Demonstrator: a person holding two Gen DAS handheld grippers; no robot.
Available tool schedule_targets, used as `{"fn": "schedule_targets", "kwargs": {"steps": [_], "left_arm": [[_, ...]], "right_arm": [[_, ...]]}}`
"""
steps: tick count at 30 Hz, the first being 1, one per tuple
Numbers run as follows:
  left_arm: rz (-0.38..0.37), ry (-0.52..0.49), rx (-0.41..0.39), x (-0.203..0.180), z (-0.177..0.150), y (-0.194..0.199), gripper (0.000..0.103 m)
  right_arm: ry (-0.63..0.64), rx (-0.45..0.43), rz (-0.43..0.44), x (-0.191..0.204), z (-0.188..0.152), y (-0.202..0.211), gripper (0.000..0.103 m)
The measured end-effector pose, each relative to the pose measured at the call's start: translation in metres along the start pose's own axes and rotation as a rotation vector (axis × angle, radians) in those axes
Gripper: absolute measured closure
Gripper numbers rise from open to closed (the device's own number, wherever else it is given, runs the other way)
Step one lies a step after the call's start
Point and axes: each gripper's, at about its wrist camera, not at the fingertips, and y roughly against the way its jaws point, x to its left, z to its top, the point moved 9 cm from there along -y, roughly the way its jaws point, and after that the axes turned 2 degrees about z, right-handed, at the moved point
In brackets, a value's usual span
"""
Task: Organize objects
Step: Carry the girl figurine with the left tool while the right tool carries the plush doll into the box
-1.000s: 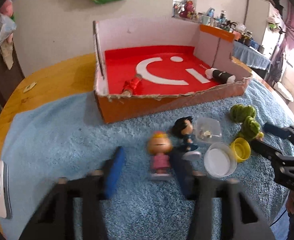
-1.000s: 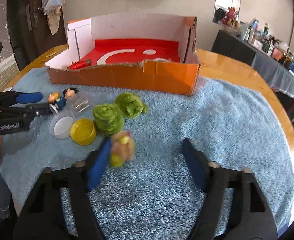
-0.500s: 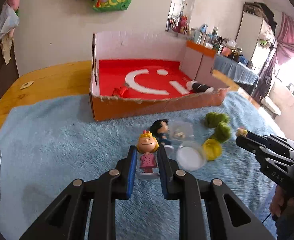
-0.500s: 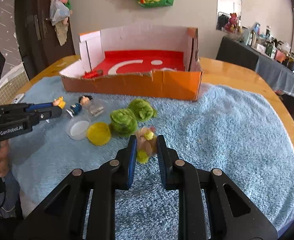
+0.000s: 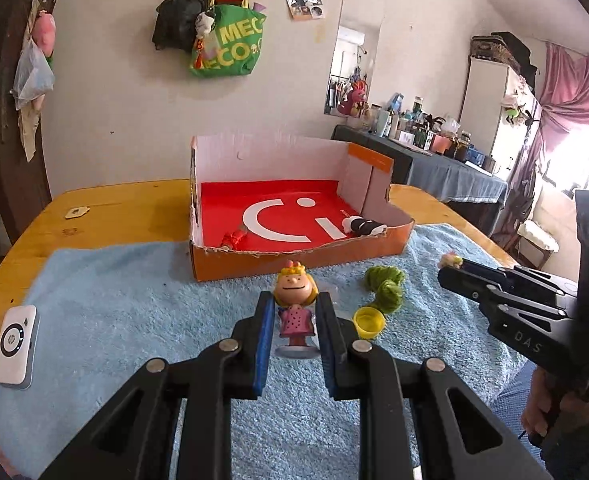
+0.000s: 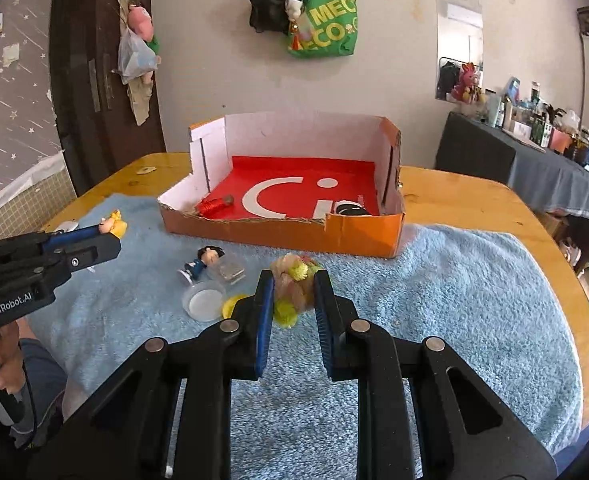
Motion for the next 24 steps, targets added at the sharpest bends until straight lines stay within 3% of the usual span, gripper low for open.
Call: {"fn": "schedule_targets", "kwargs": {"steps": [11, 19, 24], "left_arm": [[0.0, 0.007, -0.013, 0.001, 0.01, 0.002, 0.081], [-0.022, -0.003, -0.024, -0.003, 0.038, -0.009, 0.081], [-0.042, -0.018, 0.002, -0.006, 0.054, -0.027, 0.081]], "right_arm": [[-0.001, -0.006, 0.007, 0.002, 0.011, 0.0, 0.084], [0.039, -0.026, 0.003, 0.0, 0.045, -0.005, 0.084], [0.04, 0.012, 0.04, -0.004, 0.064, -0.025, 0.084]]}}
